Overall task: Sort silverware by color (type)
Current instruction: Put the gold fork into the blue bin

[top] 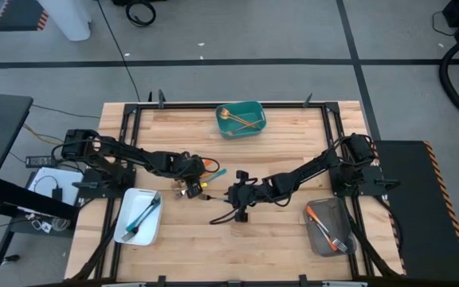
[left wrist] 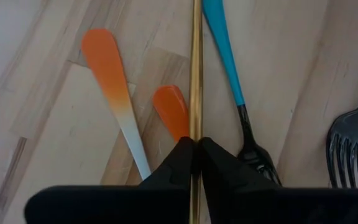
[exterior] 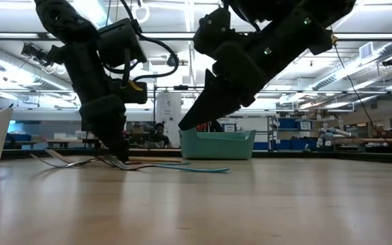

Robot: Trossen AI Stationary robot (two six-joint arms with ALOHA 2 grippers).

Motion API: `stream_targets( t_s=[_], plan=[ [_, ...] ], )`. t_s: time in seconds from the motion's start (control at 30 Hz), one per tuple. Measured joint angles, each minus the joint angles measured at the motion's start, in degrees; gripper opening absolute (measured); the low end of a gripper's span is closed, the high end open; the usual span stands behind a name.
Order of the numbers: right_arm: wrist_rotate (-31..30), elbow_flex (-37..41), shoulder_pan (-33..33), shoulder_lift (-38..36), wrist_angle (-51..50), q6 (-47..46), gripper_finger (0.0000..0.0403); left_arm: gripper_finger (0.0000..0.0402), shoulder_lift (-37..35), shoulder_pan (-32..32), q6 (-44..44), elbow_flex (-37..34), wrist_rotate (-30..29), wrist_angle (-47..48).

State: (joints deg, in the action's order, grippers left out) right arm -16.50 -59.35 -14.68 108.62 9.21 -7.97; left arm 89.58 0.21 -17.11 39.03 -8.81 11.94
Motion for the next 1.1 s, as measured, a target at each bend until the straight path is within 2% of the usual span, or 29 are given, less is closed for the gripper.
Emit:
stream_targets(
  t_s=[0.23,0.43,0.7,0.83,1.1],
  plan=[
    [2.68,0.0,-0.24,0.0,0.03,-3.08,0.0115,0.003,0.0,0.0,-0.49,2.37,0.09,0.18],
    [2.26,0.0,-1.8,-0.02,-1.27,-6.29,0.0115,0.003,-0.02,0.95,1.16,5.5,-0.85,0.08],
    [-5.8,0.0,-5.6,-0.02,-6.05,-11.07,0.0115,0.003,-0.02,3.85,6.52,8.42,-1.05,-0.47],
    [-7.11,-0.02,-6.95,-0.02,-7.64,-13.85,0.0115,0.003,-0.02,5.46,10.25,8.63,-1.29,-5.08],
    [-13.78,-0.02,-9.7,-0.02,-12.28,-20.24,0.0114,0.003,0.0,9.02,16.38,8.63,-1.63,-12.18]
  ],
)
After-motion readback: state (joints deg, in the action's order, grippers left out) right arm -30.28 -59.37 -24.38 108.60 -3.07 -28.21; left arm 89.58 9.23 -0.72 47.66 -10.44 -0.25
